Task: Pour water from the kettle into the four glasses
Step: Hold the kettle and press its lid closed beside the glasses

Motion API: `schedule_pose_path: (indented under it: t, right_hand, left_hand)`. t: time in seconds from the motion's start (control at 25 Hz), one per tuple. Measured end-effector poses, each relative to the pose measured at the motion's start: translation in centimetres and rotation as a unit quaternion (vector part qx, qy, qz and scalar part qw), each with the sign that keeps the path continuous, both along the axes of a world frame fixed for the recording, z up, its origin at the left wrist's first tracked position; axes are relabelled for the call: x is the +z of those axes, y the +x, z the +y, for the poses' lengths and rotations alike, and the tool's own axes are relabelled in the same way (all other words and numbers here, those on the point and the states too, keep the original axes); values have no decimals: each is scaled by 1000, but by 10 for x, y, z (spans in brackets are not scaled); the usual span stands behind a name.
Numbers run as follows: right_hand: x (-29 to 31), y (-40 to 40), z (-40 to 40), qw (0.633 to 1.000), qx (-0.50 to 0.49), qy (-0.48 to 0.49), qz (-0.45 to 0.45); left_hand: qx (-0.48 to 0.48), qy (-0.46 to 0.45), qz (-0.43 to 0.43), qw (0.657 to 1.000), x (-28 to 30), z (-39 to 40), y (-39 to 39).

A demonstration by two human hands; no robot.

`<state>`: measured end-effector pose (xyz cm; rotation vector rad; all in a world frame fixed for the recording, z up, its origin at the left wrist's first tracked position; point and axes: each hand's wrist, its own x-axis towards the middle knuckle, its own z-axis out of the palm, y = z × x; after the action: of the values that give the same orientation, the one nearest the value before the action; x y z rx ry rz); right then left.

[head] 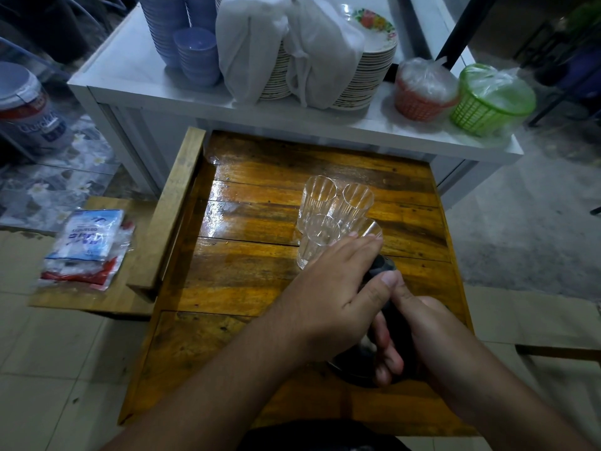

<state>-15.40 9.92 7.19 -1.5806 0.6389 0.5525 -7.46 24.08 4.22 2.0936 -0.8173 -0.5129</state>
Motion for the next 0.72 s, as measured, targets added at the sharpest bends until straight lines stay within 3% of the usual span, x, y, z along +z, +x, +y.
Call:
schedule_pose_path:
  t: [0.44, 0.72]
  right_hand:
    - [0, -3, 0, 1000, -9, 19, 1]
    - [-32, -18, 5, 999, -25, -3, -46]
  left_hand:
    - [1, -4, 7, 1000, 2, -2, -2]
    - [-27, 19, -16, 999, -3, 1, -9]
